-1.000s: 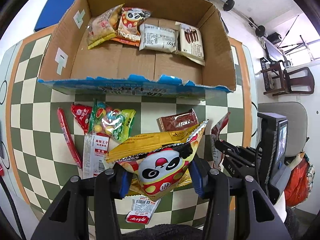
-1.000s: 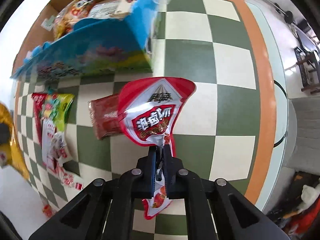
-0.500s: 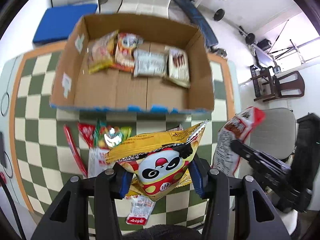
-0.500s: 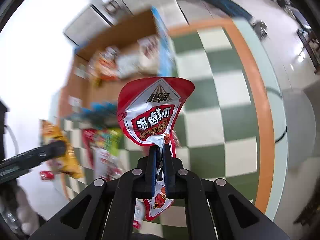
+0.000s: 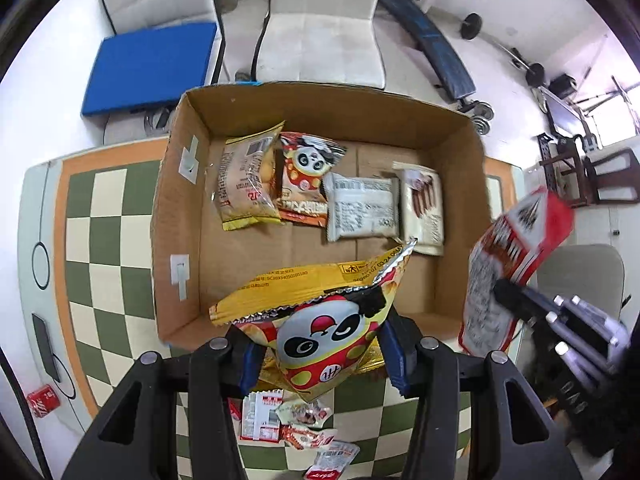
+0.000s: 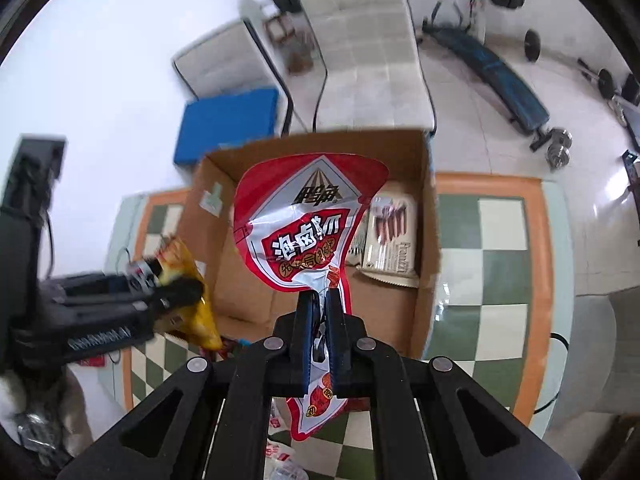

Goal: Organize snacks
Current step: 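Lower the panda chip bag into the box with left tool while right tool drops duck-feet packet, then grasp the white spicy-strip packet with left tool while right tool grasps clear snack packet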

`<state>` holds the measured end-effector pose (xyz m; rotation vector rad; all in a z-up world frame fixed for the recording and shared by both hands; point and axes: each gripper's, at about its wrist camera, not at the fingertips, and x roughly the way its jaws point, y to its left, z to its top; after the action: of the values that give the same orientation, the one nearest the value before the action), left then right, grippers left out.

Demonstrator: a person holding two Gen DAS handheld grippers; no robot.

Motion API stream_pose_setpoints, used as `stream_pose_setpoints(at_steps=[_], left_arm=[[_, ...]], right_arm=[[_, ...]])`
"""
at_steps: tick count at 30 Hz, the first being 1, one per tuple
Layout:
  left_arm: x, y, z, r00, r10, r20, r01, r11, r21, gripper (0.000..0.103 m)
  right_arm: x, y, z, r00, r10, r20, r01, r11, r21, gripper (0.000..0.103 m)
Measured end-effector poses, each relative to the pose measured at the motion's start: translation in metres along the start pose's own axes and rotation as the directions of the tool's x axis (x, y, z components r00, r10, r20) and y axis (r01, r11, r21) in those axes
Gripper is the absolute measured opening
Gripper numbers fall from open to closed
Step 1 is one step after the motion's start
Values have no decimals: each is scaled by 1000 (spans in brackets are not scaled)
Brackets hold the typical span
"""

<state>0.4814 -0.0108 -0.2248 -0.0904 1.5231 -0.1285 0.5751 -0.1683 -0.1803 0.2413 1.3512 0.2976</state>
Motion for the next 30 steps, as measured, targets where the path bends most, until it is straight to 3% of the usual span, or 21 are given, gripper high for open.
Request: stream_pose_setpoints(at_steps=[2,3,4,5,6,7,12,15,24,30], left_arm=[[9,4,8,1000,3,-15,-3,1000,1,54],[11,4,10,1000,6,-13,-6,1000,4,62],[13,5,11,1000,18,-10,-18,1000,3,70],[15,5,13,1000,21,-7,-21,1000,4,86],[17,7,14,1000,13,-10,-13,1000,-3,91],[18,8,13,1000,9,-14,-9,1000,-11,91],[14,7,7,1000,-12,-3,12,1000,-24,91],[10,5,0,1000,-18,9,18,1000,-17,91],[-22,16,-58,985,78,152,-76,997,-15,91],[-10,52,-138,969,193,155,-177,978,-112,91]], right_arm=[[20,-1,7,999,-14,-43,15,1000,15,8],[28,-2,10,998,-25,-56,27,999,24,10],[33,-2,12,997,-44,-69,45,999,22,18],[35,-2,12,996,-52,-75,54,998,25,26],[38,-3,14,996,-44,-79,48,998,40,50],[40,-3,14,996,-34,-84,38,998,45,71],[51,4,11,995,-20,-103,22,999,23,75],[56,3,5,995,26,-100,-22,999,42,95],[46,-2,-30,999,2,-51,1,997,71,95],[51,-4,-93,992,73,-101,-56,986,157,95]])
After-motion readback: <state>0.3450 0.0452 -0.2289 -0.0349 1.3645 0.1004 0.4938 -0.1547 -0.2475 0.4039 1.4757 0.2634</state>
